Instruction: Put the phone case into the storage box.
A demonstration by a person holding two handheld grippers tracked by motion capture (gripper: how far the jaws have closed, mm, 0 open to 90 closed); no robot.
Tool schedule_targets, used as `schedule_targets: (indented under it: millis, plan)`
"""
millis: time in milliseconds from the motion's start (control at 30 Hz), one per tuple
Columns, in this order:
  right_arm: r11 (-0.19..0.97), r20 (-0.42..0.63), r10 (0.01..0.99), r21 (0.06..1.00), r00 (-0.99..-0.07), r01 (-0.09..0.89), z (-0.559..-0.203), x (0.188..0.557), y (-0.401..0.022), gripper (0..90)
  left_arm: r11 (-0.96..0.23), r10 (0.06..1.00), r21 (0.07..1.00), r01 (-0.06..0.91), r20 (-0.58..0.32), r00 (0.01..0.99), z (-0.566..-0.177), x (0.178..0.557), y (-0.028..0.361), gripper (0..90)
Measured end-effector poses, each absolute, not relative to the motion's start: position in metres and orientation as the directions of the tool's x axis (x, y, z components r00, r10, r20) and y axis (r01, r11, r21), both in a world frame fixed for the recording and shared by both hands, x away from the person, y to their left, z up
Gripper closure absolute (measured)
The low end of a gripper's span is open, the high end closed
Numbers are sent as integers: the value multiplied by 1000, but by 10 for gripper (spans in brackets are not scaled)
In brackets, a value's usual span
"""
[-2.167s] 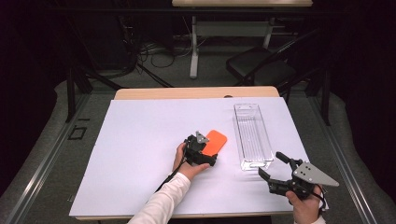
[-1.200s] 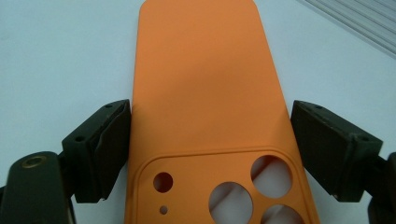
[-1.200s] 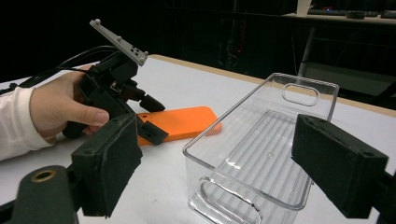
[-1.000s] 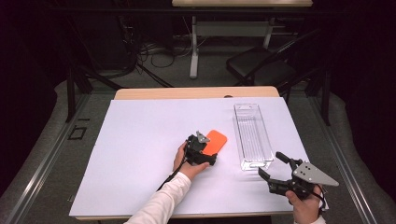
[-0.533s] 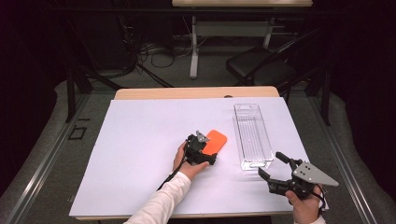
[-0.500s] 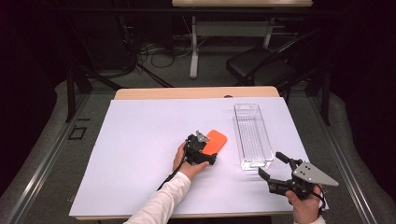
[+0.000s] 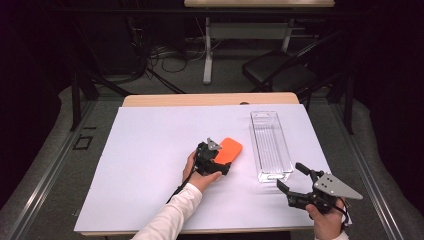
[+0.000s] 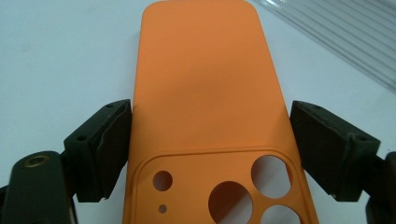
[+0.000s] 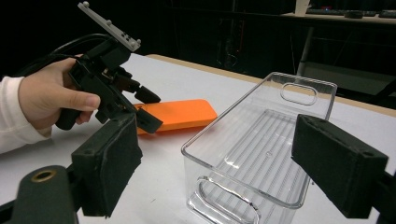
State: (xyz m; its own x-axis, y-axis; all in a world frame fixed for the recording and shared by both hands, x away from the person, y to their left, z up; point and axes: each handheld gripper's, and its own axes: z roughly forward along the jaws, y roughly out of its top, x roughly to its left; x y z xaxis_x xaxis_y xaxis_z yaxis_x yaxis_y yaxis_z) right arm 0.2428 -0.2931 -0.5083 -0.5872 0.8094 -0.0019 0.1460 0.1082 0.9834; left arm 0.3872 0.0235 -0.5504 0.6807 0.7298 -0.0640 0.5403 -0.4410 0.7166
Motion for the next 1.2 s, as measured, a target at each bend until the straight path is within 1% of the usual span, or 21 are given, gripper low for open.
schedule_targets:
  millis: [333, 600, 900, 967, 1067, 1100, 1200]
  plan:
    - [136, -22, 804, 980, -594, 148, -509, 243, -290, 144, -435, 703, 734, 521, -85, 707, -531, 380, 34, 160]
    - [161, -49, 804, 977, -593, 137, -509, 245, -287, 145, -465, 663, 734, 495, -82, 744, -511, 372, 45, 160]
    - [197, -69, 781, 970, -620, 139, -507, 247, -282, 146, -478, 635, 744, 466, -74, 769, -488, 360, 59, 160]
    - [214, -76, 780, 965, -621, 151, -507, 249, -278, 146, -477, 632, 748, 462, -73, 772, -484, 358, 62, 160]
    - [258, -116, 784, 954, -609, 150, -506, 250, -274, 146, -486, 616, 746, 454, -75, 784, -477, 353, 66, 160]
    - [279, -123, 777, 946, -617, 164, -505, 250, -272, 146, -488, 611, 750, 446, -71, 788, -474, 350, 68, 160]
    - [297, -127, 761, 940, -636, 167, -505, 251, -269, 147, -489, 607, 754, 438, -65, 792, -471, 346, 70, 160]
